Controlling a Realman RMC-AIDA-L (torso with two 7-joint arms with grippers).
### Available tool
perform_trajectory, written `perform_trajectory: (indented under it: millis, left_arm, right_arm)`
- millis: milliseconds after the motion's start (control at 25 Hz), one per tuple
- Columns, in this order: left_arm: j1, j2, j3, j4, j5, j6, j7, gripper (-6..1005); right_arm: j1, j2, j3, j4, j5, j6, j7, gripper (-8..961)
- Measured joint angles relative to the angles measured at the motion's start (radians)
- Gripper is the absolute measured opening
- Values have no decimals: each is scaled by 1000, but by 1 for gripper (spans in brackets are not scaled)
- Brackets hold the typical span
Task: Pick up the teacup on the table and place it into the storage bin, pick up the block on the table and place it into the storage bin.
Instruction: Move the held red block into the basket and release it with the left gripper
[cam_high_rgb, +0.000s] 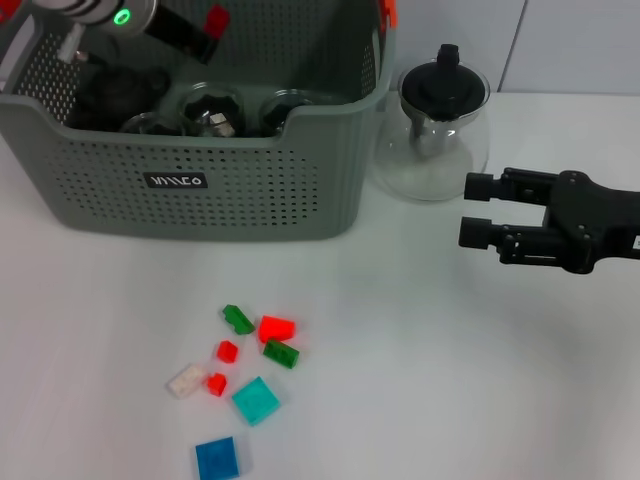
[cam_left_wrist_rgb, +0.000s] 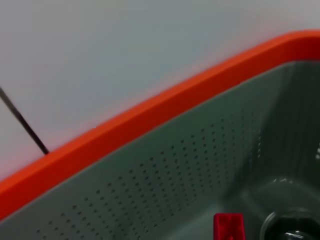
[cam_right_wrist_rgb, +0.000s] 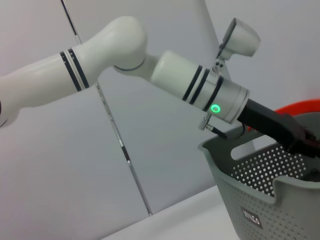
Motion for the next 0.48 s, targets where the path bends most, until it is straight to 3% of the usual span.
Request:
perform_trajectory:
  millis: [480]
  left_arm:
    - [9, -21, 9, -56, 3, -79, 3, 294]
  right_arm:
    - [0, 6, -4, 2, -1, 6, -2, 793]
